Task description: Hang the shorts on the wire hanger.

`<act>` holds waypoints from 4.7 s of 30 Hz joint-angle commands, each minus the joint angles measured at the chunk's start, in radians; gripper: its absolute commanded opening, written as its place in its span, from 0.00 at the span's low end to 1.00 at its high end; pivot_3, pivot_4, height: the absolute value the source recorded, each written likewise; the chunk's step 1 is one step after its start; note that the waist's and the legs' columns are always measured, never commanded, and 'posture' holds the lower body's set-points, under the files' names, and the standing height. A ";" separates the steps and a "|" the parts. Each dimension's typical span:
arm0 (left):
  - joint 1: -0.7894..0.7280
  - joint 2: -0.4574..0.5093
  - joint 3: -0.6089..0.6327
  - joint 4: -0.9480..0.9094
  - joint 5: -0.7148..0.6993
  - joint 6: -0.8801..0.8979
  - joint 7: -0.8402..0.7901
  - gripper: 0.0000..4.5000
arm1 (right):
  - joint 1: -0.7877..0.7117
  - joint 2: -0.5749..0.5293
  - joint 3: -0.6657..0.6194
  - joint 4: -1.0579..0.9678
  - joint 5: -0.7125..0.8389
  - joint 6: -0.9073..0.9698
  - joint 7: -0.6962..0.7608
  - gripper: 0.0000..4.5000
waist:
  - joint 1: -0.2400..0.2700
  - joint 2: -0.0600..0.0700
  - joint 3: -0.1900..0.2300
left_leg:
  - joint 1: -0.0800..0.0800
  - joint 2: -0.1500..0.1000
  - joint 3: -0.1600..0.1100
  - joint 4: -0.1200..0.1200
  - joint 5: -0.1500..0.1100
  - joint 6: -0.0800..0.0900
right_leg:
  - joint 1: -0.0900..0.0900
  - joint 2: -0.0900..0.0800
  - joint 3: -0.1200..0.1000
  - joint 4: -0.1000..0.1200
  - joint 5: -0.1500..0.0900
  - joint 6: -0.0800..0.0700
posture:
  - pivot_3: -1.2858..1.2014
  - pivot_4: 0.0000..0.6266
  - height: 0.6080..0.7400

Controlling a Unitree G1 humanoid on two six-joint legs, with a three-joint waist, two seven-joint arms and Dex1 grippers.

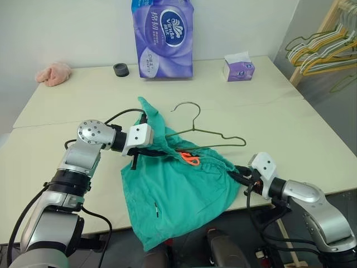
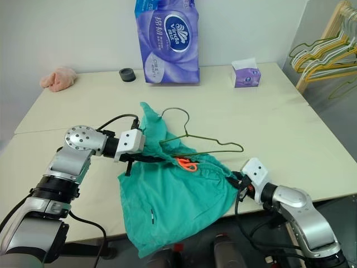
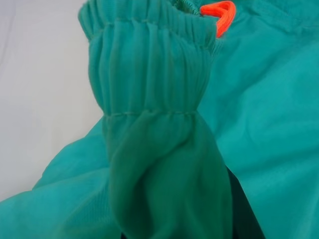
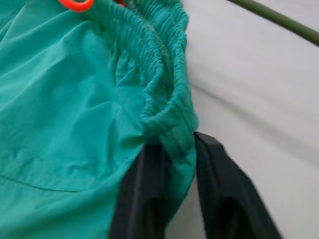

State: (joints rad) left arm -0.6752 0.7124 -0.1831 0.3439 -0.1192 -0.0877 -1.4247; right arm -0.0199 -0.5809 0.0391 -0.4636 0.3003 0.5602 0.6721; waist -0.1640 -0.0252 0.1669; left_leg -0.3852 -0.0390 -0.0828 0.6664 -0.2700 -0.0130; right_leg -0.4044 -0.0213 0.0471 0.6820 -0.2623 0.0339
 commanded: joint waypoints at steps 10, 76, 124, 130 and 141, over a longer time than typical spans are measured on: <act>0.045 0.048 0.121 -0.199 -0.175 0.175 0.012 0.00 | -0.143 -0.111 -0.213 0.150 0.257 0.168 0.139 0.01 | 0.001 0.000 0.000 | 0.000 0.000 0.000 0.000 0.000 0.000 | 0.000 0.000 0.000 0.000 0.000 0.000 | 0.43 0.20 1.00; 0.086 0.062 -0.049 -0.127 0.117 -0.024 0.095 0.00 | -0.519 -0.216 0.305 0.234 -0.171 0.037 0.280 0.67 | -0.015 0.001 0.000 | 0.000 0.000 0.000 0.000 0.000 0.000 | -0.001 -0.001 0.000 0.000 0.000 0.000 | 0.42 0.20 1.00; -0.053 -0.002 0.013 0.129 0.053 -0.153 0.038 0.96 | -0.582 -0.304 0.268 0.140 -0.080 0.160 0.569 0.00 | -0.033 0.001 -0.001 | -0.001 -0.001 -0.001 0.000 0.000 0.000 | -0.001 -0.002 -0.002 0.000 0.000 -0.001 | 0.42 0.18 1.00; -0.084 -0.029 0.027 0.201 0.075 -0.186 0.093 0.60 | -0.569 -0.326 0.255 0.128 -0.060 0.181 0.563 0.00 | -0.033 0.001 -0.001 | -0.001 -0.001 -0.001 0.000 0.000 0.000 | -0.001 -0.002 -0.001 0.000 0.000 0.000 | 0.42 0.18 1.00; -0.091 -0.017 0.034 0.245 0.085 -0.203 0.128 0.01 | -0.512 -0.381 0.215 0.108 -0.027 0.191 0.556 0.00 | -0.032 0.001 -0.001 | -0.001 -0.001 -0.001 0.000 0.000 0.000 | -0.001 -0.002 -0.002 0.000 0.000 0.000 | 0.42 0.18 1.00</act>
State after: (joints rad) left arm -0.7454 0.6795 -0.1701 0.5937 -0.0370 -0.2845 -1.3162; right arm -0.5311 -0.9429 0.2900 -0.3205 0.2575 0.7521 1.2205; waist -0.1964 -0.0243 0.1662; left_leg -0.3867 -0.0397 -0.0839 0.6662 -0.2701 -0.0130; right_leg -0.4057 -0.0232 0.0454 0.6817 -0.2619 0.0334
